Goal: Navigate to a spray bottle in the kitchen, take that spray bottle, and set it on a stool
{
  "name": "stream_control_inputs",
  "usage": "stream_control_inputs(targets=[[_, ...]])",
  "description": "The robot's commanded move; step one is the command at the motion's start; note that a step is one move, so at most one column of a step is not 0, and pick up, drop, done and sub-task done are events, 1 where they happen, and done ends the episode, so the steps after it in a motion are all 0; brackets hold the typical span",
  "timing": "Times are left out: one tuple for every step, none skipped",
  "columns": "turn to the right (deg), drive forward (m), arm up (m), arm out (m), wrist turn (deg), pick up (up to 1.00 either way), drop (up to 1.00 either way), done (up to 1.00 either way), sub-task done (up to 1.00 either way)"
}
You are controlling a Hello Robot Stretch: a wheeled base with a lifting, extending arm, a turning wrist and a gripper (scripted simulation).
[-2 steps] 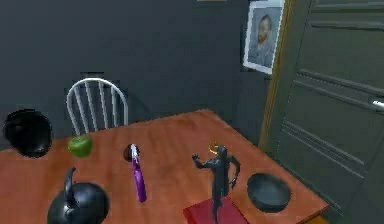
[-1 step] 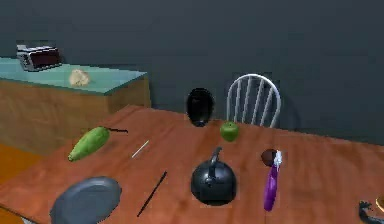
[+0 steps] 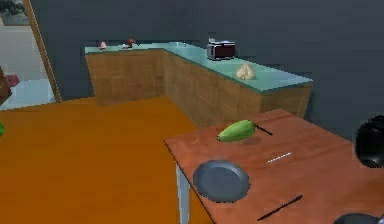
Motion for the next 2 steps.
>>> stream_control_inputs(targets=[[-15.0, 0.00, 0.00, 0.00, 0.0, 0.00, 0.00, 0.00, 0.00], [0.0, 0.00, 0.50, 0.00, 0.0, 0.00, 0.00, 0.00, 0.00]])
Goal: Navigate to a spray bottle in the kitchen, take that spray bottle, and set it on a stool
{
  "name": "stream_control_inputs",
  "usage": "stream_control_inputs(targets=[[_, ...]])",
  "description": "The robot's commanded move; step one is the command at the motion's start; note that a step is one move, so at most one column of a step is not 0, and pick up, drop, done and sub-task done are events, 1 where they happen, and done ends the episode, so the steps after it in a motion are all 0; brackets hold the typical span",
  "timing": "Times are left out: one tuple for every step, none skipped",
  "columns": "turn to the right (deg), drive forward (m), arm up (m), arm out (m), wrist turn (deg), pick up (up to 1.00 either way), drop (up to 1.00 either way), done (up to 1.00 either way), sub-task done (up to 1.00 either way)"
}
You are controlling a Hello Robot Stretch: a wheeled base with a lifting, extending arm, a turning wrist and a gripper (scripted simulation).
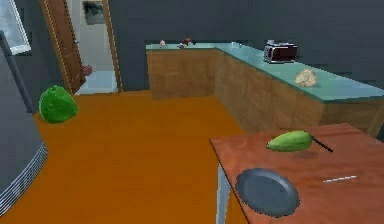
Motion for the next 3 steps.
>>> stream_control_inputs(targets=[[0.0, 0.00, 0.36, 0.00, 0.0, 0.00, 0.00, 0.00, 0.00], [0.0, 0.00, 0.00, 0.30, 0.0, 0.00, 0.00, 0.00, 0.00], [0.0, 0.00, 0.00, 0.00, 45.0, 0.00, 0.00, 0.00, 0.00]])
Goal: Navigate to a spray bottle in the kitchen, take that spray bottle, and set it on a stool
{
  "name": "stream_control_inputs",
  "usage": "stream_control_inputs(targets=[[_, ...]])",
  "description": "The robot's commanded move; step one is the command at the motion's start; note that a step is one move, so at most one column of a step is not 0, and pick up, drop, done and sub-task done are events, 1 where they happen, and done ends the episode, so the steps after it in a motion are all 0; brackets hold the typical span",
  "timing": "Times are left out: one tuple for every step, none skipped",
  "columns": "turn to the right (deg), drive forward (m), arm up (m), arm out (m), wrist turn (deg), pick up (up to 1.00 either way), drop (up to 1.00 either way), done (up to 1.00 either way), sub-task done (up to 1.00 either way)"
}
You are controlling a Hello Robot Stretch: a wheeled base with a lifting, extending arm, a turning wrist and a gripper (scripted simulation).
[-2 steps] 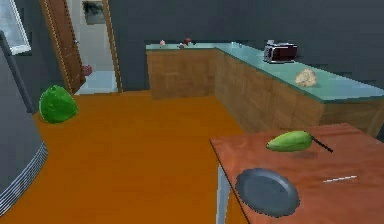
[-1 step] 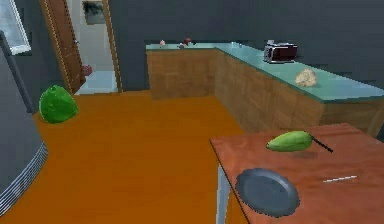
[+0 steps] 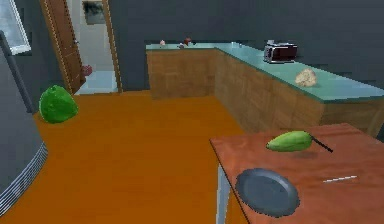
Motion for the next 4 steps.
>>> stream_control_inputs(targets=[[0.0, 0.00, 0.00, 0.00, 45.0, 0.00, 0.00, 0.00, 0.00], [0.0, 0.00, 0.00, 0.00, 45.0, 0.00, 0.00, 0.00, 0.00], [0.0, 0.00, 0.00, 0.00, 21.0, 0.00, 0.00, 0.00, 0.00], [0.0, 0.00, -0.30, 0.00, 0.0, 0.00, 0.00, 0.00, 0.00]])
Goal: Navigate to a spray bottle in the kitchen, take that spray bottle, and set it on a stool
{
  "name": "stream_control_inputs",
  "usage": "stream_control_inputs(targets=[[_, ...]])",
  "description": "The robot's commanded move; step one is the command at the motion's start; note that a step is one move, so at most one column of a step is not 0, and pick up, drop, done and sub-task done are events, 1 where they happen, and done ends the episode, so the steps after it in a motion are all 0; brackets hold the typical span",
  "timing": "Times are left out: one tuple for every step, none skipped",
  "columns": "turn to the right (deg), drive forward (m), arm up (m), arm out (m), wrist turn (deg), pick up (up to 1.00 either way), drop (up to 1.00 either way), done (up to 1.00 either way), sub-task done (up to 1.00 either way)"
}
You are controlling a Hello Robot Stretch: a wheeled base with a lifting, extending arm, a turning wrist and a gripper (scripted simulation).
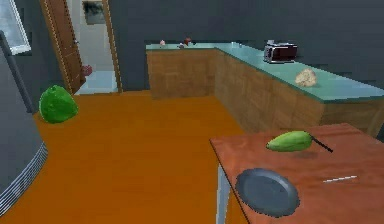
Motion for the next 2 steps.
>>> stream_control_inputs(targets=[[0.0, 0.00, 0.00, 0.00, 0.0, 1.00, 0.00, 0.00, 0.00], [0.0, 0.00, 0.10, 0.00, 0.0, 0.00, 0.00, 0.00, 0.00]])
